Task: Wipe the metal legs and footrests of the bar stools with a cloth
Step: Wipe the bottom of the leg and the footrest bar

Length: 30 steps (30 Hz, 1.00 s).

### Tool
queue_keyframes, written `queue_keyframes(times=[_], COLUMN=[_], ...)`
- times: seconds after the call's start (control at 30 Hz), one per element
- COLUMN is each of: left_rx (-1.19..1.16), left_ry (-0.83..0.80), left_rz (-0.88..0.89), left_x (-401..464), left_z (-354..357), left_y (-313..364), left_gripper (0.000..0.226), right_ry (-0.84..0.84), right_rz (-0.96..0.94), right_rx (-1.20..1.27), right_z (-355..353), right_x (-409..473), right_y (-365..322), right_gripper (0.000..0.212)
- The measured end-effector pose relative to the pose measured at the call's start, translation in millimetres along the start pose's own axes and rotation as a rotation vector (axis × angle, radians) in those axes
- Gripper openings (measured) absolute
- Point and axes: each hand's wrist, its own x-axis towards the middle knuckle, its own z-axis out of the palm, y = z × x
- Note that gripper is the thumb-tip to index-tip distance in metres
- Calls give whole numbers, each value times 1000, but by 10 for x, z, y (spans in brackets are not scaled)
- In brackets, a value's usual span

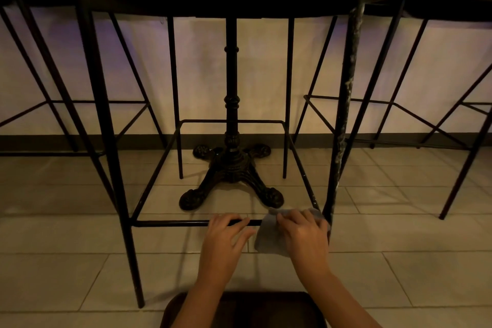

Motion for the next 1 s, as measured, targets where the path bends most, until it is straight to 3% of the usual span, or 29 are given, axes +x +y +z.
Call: queue_keyframes(times=[0.37, 0.53, 0.8, 1.0], left_rx=[-66, -68, -87, -49], left_ry=[-45, 6, -24, -26], left_rz=[-4, -14, -20, -37], left_x=[8, 22, 20, 42], left_z=[137, 176, 156, 218], left_y=[148, 169, 166, 225], left_gripper=[53, 42, 44, 60], right_ry=[3, -4, -31, -15], right_rz=[134, 29, 88, 53], right_rx=[-26, -4, -49, 1], right_z=[-92, -19, -175, -125], right_x=[-65, -43, -102, -57], right_y=[198, 157, 362, 264], right_gripper=[43, 39, 52, 44])
